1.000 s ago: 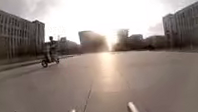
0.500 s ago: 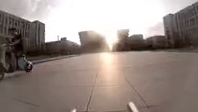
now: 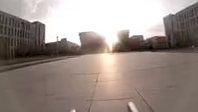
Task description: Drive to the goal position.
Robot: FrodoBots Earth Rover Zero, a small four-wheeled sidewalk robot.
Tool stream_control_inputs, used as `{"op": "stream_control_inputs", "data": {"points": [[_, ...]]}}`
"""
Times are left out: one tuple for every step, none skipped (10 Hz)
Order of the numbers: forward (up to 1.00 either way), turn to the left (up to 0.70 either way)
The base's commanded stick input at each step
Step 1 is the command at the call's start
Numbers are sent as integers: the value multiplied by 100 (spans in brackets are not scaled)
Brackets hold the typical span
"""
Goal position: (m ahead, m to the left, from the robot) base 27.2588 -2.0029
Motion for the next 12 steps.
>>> {"op": "stream_control_inputs", "data": {"points": [[100, 0], [100, 0], [100, 0], [100, 0], [100, 0], [100, 0], [100, 0], [100, 0], [100, 0], [100, 0], [100, 0], [100, 0]]}}
